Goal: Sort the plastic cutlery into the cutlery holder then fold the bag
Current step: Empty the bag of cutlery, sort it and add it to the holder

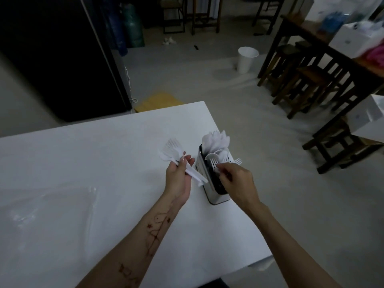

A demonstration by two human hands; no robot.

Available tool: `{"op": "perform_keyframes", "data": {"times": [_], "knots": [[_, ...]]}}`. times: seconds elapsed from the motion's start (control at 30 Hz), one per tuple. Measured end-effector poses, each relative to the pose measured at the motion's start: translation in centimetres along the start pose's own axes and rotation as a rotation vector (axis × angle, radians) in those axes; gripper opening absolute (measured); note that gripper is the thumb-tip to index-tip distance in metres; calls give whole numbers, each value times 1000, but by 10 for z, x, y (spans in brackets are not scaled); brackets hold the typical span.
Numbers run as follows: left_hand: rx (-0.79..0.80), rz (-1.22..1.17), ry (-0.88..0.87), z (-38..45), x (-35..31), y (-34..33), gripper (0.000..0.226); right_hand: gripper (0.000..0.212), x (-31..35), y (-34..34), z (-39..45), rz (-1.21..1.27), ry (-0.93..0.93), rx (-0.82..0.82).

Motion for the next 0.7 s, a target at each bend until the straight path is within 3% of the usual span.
{"op": "perform_keyframes", "data": {"times": [0.17, 0.4, 0.6, 0.7], "knots": [[-1, 63, -136, 1, 14, -35, 18, 26, -7, 5, 2, 65, 36, -4], [-128, 364, -257, 7, 45, -32, 16, 25, -23, 11, 2, 169, 3, 23], [4, 662, -323, -2, 57, -29, 27, 19, -29, 8, 3, 227, 24, 19], [39, 922, -423, -3, 62, -27, 30, 18, -32, 7, 3, 293, 17, -11]]}}
Point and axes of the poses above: each hand's wrist, its own z-axis towards the middle knuckle, its own y-axis out of the back of the hand, x = y × z, the point moved 6 cm from there along z, towards the middle knuckle, and after that the axes turned 11 degrees about -z, right-handed, at the moved point
